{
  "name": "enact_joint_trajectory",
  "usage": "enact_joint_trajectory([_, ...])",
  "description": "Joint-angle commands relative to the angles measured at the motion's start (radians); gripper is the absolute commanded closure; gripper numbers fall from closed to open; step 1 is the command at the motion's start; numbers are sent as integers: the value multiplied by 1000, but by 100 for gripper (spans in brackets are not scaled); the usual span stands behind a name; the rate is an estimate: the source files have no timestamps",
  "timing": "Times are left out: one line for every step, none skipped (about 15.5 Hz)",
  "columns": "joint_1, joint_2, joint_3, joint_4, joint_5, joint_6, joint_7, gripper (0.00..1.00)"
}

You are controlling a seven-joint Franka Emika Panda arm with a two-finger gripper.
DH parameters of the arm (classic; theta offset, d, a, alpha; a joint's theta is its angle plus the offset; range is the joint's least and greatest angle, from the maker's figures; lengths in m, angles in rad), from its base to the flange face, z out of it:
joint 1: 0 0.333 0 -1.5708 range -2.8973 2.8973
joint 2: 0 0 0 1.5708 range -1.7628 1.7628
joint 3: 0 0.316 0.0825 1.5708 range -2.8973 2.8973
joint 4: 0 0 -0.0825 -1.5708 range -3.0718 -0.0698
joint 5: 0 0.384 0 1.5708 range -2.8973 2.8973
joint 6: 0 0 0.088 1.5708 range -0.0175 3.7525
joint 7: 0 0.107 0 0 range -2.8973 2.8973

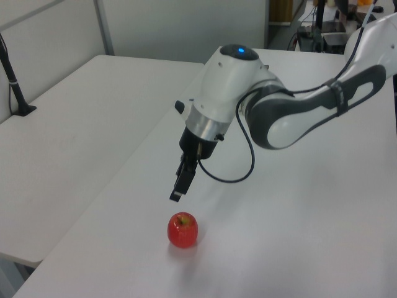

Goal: Apples placed on a ceramic plate
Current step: 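Move the open gripper over the red apple and lower it, then close the gripper around the red apple and lift it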

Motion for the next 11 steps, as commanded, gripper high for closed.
enact_joint_trajectory([30, 56, -6, 40, -68, 44, 45, 0])
enact_joint_trajectory([39, 62, -6, 35, -85, 60, 48, 0])
enact_joint_trajectory([42, 73, -6, 35, -104, 64, 48, 0])
enact_joint_trajectory([42, 77, -4, 32, -122, 64, 50, 0])
enact_joint_trajectory([42, 77, -3, 29, -133, 66, 50, 0])
enact_joint_trajectory([42, 77, -1, 15, -136, 66, 50, 0])
enact_joint_trajectory([42, 77, 0, 10, -136, 67, 50, 0])
enact_joint_trajectory([42, 79, 2, 4, -137, 66, 50, 0])
enact_joint_trajectory([42, 80, 2, -8, -150, 67, 50, 0])
enact_joint_trajectory([42, 82, 5, -14, -162, 67, 51, 0])
enact_joint_trajectory([40, 85, 5, -22, -164, 67, 51, 0])
